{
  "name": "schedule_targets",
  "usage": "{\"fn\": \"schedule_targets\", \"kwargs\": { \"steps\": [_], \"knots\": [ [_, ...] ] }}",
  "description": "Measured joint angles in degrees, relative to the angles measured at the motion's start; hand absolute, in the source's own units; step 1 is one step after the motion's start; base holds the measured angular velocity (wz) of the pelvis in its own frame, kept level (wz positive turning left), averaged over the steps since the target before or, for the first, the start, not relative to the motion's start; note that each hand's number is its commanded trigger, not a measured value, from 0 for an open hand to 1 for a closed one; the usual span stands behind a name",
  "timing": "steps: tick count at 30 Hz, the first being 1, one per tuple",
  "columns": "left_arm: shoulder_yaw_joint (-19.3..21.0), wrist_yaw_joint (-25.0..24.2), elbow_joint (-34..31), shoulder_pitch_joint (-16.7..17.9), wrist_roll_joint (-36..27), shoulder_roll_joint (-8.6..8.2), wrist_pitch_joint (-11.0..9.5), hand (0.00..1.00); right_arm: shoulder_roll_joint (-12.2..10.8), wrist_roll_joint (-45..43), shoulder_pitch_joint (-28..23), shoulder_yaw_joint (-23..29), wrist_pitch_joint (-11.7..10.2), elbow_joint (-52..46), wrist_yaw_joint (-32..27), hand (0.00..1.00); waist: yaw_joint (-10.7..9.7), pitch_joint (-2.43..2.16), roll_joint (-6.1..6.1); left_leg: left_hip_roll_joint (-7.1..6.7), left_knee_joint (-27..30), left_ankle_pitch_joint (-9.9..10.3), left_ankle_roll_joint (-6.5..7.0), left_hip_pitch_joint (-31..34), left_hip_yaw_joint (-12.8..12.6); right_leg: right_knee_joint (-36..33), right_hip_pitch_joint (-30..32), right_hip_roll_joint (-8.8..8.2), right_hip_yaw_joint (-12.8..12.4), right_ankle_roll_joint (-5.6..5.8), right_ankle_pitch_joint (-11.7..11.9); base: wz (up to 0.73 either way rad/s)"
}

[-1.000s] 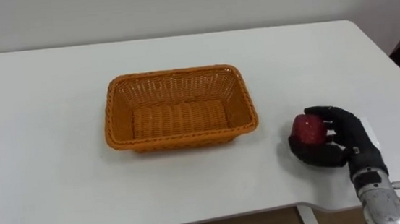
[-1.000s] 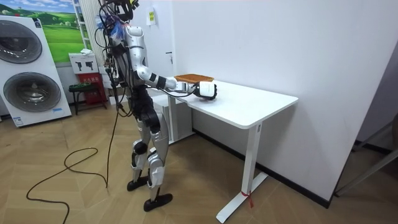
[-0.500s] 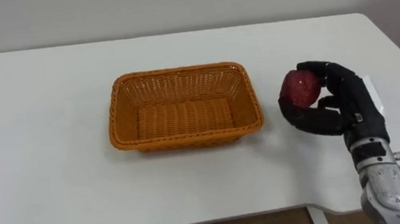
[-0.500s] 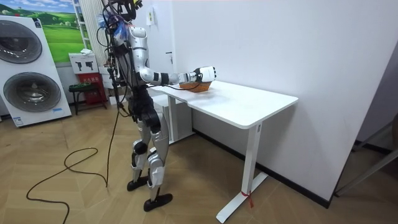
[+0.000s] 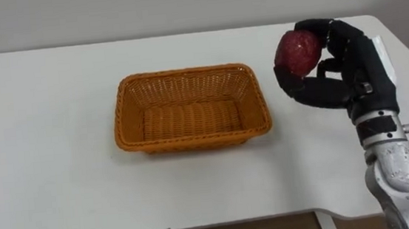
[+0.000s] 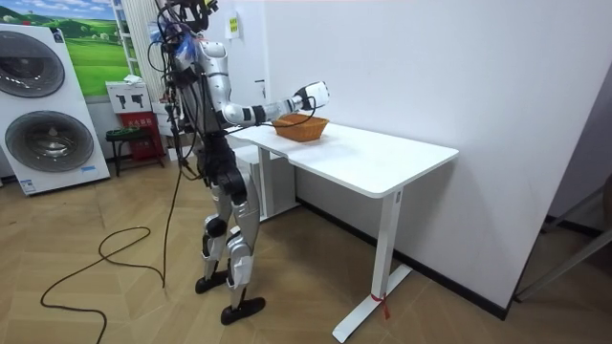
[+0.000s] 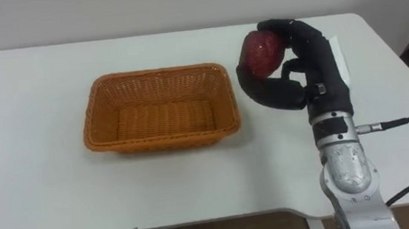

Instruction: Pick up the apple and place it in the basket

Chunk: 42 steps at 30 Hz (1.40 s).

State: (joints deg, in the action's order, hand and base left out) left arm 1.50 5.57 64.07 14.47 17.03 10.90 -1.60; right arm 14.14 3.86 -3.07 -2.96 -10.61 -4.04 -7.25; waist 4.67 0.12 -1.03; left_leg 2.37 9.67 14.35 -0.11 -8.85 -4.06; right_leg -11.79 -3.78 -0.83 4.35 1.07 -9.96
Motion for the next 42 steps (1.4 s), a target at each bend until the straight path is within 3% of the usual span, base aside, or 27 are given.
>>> {"fn": "schedule_targets", "kwargs": {
  "steps": [13,14,15,16,23,29,42],
  "knots": [
    [-2.27,0.00,0.07,-0.31,0.71,0.17,-1.43,0.00,0.38,-3.23,2.07,-5.59,-0.14,-3.79,3.73,0.99,0.68,0.22,-0.38,0.01,-0.02,-0.01,-0.01,0.13,0.55,0.17,-0.19,-0.04,0.47,0.00,0.00,0.01],
    [-3.02,0.00,0.20,-0.28,0.68,0.17,-1.42,0.00,0.42,-3.61,2.07,-6.44,-0.14,-3.78,3.80,0.65,0.63,0.22,-0.39,0.01,-0.01,-0.01,-0.01,0.12,0.65,0.17,-0.21,-0.03,0.47,-0.01,0.00,0.00],
    [-3.44,0.00,0.22,-0.28,0.67,0.16,-1.42,0.00,0.47,-3.81,2.07,-6.90,-0.14,-3.78,3.88,0.42,0.60,0.25,-0.47,0.01,-0.01,-0.01,-0.01,0.12,0.82,0.17,-0.21,-0.03,0.47,-0.01,0.01,0.00],
    [-4.46,0.00,0.22,-0.35,0.68,0.18,-1.38,0.00,0.56,-4.40,2.07,-7.67,-0.11,-3.79,4.45,0.00,0.54,0.27,-0.60,0.01,-0.01,-0.01,-0.01,0.15,0.89,0.15,-0.19,-0.03,0.46,-0.01,0.01,0.00],
    [-7.22,-0.01,0.36,-1.13,0.65,0.34,-0.92,0.00,0.71,-4.92,2.13,-11.57,0.24,-3.85,7.90,0.00,0.78,0.31,-0.98,0.01,0.05,-0.01,-0.01,0.38,0.66,0.11,-0.01,-0.04,0.52,-0.01,0.01,0.00],
    [-7.26,-0.03,0.75,-1.90,0.65,0.32,-0.05,0.00,0.94,-5.43,2.29,-11.77,0.68,-6.15,8.41,0.00,2.10,0.27,-1.01,0.01,0.05,-0.01,-0.01,0.48,0.91,0.15,0.04,-0.06,0.72,-0.01,0.01,0.00],
    [-7.25,-0.02,0.69,-1.79,0.64,0.33,0.30,0.00,0.98,-5.33,2.86,-11.83,0.68,-6.63,7.85,0.00,1.73,-0.14,-0.57,0.01,0.21,-0.01,-0.02,0.44,0.97,0.15,-0.11,-0.09,0.83,-0.02,0.01,0.00]
  ]
}}
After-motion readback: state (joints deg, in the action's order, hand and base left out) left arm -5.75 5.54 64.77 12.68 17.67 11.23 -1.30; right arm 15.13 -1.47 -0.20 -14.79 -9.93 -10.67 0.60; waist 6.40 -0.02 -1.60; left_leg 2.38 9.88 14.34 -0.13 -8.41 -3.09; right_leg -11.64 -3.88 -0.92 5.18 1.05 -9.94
